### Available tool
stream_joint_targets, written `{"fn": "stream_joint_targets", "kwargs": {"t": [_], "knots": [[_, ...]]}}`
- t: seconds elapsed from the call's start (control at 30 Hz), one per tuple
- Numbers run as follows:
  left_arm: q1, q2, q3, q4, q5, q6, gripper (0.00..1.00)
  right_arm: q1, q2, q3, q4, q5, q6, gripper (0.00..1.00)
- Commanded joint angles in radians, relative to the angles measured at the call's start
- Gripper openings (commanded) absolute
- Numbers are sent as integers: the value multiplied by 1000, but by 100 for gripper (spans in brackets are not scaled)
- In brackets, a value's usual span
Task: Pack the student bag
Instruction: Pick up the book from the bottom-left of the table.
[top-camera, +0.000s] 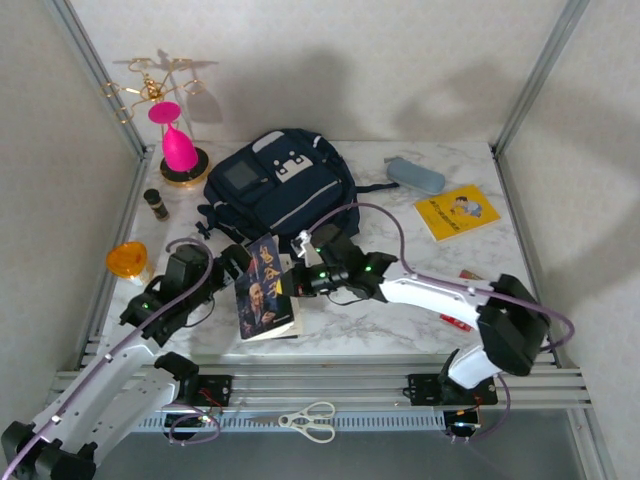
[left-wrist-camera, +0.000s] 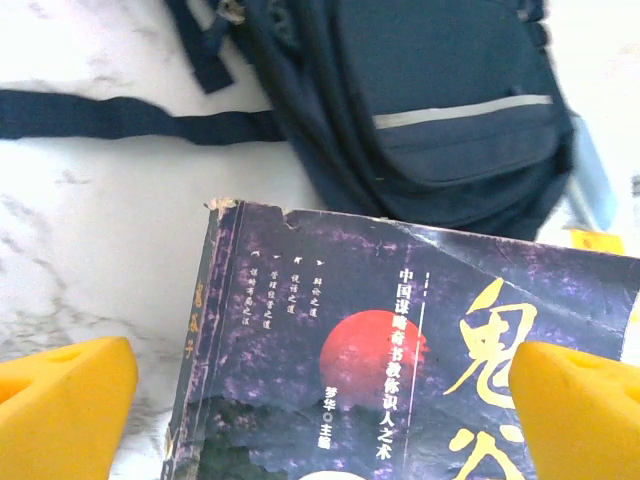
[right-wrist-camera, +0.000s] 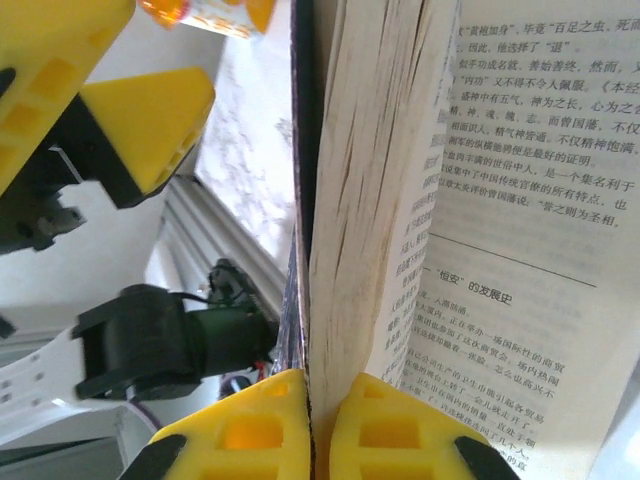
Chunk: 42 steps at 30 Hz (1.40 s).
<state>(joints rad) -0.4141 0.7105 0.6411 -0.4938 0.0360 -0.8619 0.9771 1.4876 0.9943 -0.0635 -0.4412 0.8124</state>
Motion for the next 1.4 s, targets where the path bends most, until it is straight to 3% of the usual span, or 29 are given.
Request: {"fn": "stream_joint_targets", "kwargs": {"t": [0.0, 0.3, 0.43, 0.63, 0.8, 1.03, 1.13, 1.27, 1.37], "knots": [[9, 7, 58, -40, 99, 38, 96, -50, -137, -43, 84, -42, 25, 0], [0, 66, 42, 239, 398, -27, 95, -271, -314, -87, 102, -248, 35, 0], [-31, 102, 31, 363, 432, -68, 94, -378, -346, -119, 194, -366, 86, 0], [-122, 177, 32, 573, 485, -116, 88, -424, -346, -112, 247, -454, 130, 0], [-181, 251, 87, 589, 492, -71, 73, -453, -331, -98, 251, -511, 132, 0], [-196, 271, 93, 692, 508, -112, 32, -511, -279, -89, 183, -530, 70, 4], [-198, 286, 99, 705, 505, -118, 10, -523, -268, -89, 155, -531, 49, 18], [-200, 301, 104, 757, 515, -128, 0, -565, -281, -92, 71, -507, -14, 47], [-205, 311, 109, 811, 511, -163, 0, -608, -293, -145, 127, -527, 35, 87]]}}
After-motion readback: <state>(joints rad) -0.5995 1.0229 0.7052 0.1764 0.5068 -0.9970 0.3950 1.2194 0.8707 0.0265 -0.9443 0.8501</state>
